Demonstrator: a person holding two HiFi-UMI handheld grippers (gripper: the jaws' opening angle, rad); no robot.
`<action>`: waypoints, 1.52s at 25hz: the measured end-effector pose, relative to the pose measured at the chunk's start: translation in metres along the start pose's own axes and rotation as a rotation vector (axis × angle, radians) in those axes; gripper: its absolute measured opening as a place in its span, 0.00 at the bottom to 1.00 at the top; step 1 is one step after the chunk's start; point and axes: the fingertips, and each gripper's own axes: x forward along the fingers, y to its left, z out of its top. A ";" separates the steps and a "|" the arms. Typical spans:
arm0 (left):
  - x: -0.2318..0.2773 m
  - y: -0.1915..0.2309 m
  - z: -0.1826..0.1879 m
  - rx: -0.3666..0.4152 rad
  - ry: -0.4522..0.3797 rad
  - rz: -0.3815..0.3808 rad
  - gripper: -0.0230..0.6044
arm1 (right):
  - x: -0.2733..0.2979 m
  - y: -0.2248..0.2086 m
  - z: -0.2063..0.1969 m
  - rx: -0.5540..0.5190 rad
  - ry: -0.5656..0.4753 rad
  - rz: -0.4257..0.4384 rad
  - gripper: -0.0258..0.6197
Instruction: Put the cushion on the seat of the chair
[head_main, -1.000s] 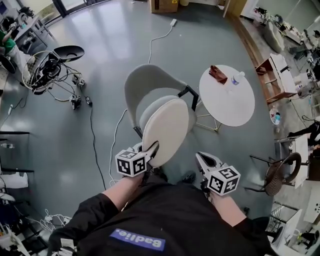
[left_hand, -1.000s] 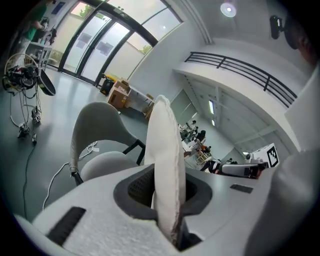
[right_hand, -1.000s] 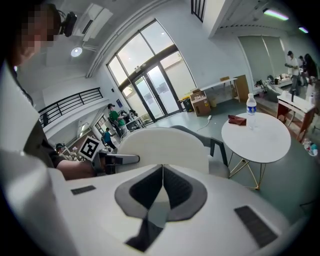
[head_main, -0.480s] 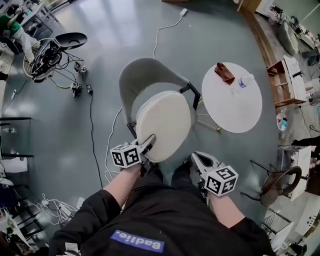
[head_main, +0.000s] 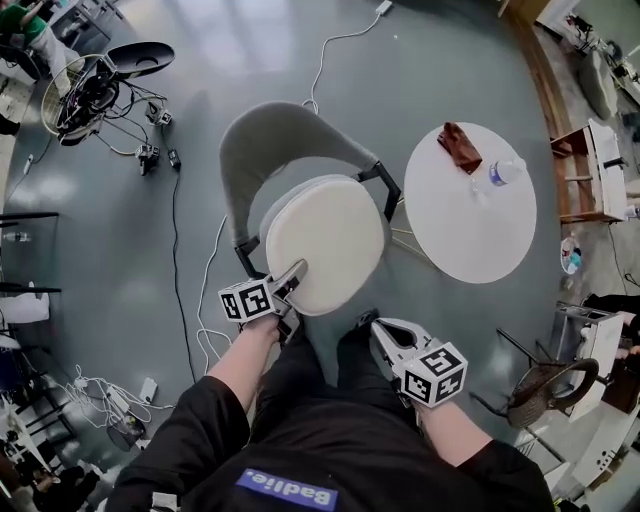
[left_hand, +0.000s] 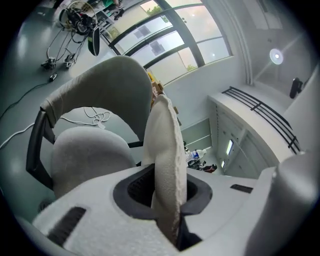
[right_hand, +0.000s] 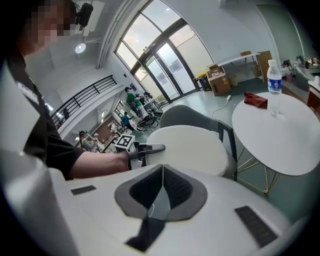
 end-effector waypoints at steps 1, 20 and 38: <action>0.005 0.006 -0.001 -0.020 -0.007 -0.004 0.14 | 0.001 -0.001 -0.003 -0.006 0.012 0.006 0.09; 0.083 0.096 0.007 -0.129 0.002 -0.019 0.14 | 0.004 -0.055 -0.056 0.069 0.156 -0.038 0.09; 0.082 0.204 -0.021 -0.058 0.056 0.435 0.28 | 0.020 -0.067 -0.090 0.123 0.203 -0.008 0.09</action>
